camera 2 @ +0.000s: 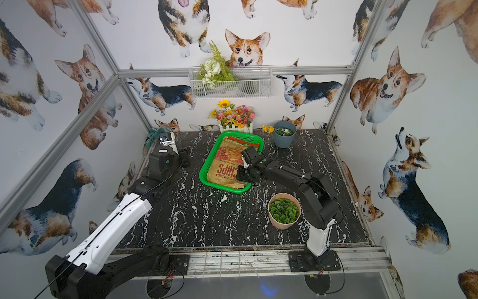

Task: Put the potato chips into the basket
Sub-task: Place the potato chip in the basket.

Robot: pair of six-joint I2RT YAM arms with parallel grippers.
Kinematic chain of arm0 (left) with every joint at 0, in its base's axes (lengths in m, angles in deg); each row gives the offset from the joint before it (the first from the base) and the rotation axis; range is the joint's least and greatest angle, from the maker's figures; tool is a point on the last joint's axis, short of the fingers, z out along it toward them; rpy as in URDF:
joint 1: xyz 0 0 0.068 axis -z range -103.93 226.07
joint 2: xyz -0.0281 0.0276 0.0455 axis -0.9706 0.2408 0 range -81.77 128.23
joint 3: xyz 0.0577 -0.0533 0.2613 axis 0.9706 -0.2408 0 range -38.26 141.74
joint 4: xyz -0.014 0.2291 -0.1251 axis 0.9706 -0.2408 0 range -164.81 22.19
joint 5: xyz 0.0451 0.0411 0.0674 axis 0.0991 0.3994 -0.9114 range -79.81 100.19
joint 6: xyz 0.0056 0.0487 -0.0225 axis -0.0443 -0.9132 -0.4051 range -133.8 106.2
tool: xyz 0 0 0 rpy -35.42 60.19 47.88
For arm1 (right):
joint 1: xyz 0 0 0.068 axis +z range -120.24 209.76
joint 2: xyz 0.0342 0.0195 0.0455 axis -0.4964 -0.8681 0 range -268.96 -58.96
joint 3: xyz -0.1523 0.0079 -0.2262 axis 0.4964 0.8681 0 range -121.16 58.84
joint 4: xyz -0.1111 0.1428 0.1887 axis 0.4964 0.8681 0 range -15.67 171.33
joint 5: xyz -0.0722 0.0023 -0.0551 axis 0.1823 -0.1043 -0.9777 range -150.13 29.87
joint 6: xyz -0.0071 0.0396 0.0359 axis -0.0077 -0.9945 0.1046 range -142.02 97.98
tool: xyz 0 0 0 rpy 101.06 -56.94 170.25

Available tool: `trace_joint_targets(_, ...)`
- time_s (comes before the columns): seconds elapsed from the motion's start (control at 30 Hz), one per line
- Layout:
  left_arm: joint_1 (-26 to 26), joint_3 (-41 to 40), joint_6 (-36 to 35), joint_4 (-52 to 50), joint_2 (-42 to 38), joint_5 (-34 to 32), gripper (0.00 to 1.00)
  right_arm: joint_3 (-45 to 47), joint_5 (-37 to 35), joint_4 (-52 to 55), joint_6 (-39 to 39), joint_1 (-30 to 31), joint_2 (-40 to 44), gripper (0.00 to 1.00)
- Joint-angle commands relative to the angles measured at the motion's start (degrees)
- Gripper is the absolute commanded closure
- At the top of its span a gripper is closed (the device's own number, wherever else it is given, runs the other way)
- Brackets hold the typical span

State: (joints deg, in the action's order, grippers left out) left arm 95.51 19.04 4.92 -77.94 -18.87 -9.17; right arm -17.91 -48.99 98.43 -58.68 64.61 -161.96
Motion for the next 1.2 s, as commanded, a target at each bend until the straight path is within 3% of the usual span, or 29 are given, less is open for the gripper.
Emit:
trace_joint_targets(0.0,-0.1,-0.4,-0.3,0.9,-0.5,-0.9,0.46,-4.5,-9.1,5.4,4.9,0.5,0.2,0.63)
trace_joint_targets(0.1,-0.4,-0.5,-0.3,1.0,-0.7,-0.9,0.46,-9.1,-14.2,8.5,7.6,1.4,0.2,0.63)
trace_joint_targets(0.2,-0.4,-0.5,0.0,1.1,-0.8,-0.6,0.46,-10.9,-15.0,9.0,8.3,2.6,-0.1,0.62)
trace_joint_targets(0.3,-0.4,-0.4,0.0,0.9,-1.1,-0.7,0.46,-9.4,-12.2,8.1,7.4,3.2,-0.9,0.62)
trace_joint_targets(0.43,-0.5,-0.3,0.0,0.7,-1.4,-0.9,0.46,-3.4,-3.4,3.9,4.4,3.4,-1.2,0.63)
trace_joint_targets(0.53,-0.4,-0.5,0.2,0.6,-1.3,-0.9,0.46,1.7,-1.6,0.9,2.6,3.4,-1.1,0.64)
trace_joint_targets(0.7,-0.4,-0.5,0.5,1.0,-0.8,-0.3,0.46,0.4,-3.8,3.2,4.1,3.4,-2.9,0.63)
trace_joint_targets(1.0,-1.5,-0.4,0.3,2.2,0.2,-0.6,0.46,-13.2,-10.2,5.5,7.2,3.1,-1.2,0.62)
trace_joint_targets(1.17,-6.8,-2.5,0.6,5.0,1.0,-0.6,0.46,-3.5,-17.7,-5.9,6.2,-3.1,10.4,0.60)
